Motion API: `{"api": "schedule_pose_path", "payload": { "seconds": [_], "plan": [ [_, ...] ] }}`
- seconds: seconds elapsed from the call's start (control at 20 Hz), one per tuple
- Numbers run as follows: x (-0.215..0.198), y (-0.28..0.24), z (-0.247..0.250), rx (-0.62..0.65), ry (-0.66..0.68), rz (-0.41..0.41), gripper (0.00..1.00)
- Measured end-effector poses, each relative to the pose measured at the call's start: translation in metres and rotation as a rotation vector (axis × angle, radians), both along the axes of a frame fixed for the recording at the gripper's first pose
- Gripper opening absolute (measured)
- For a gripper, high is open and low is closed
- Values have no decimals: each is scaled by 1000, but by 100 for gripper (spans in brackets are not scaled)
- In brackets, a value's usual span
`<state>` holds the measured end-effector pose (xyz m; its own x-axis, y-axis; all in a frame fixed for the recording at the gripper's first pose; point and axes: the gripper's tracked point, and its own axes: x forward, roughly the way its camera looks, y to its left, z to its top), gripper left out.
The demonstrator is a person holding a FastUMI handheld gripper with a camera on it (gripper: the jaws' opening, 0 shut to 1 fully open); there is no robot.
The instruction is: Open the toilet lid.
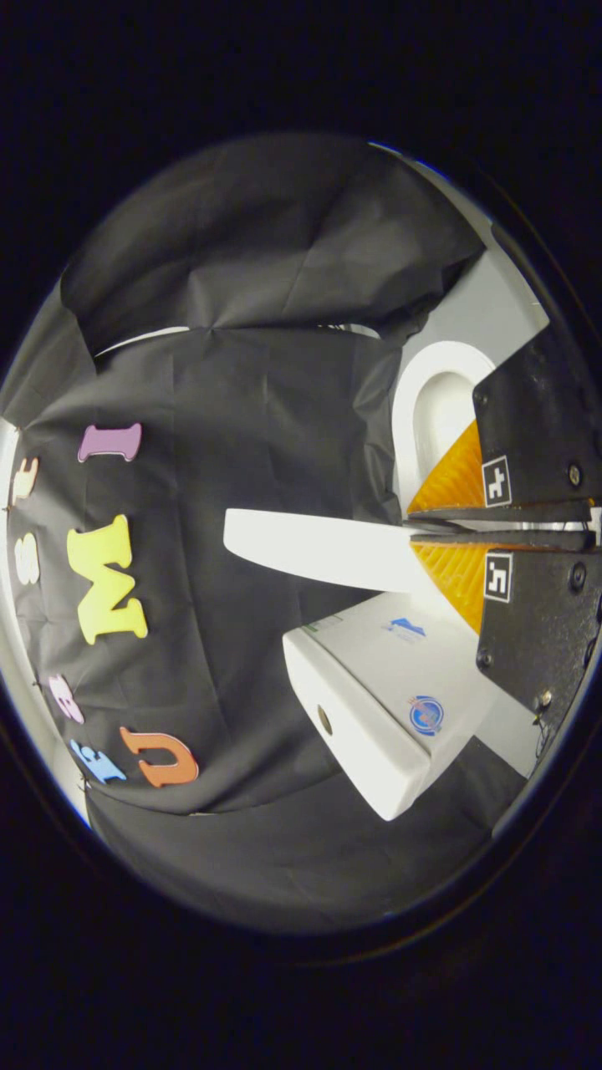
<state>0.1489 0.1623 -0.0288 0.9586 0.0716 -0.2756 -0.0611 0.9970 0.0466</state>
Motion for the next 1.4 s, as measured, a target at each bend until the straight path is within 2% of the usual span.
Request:
{"api": "schedule_pose_path", "payload": {
  "seconds": [0.55,1.4],
  "plan": [
    [-6,46,5,-111,-23,-22,9],
    [-14,132,-7,-266,-23,44,10]
  ]
}}
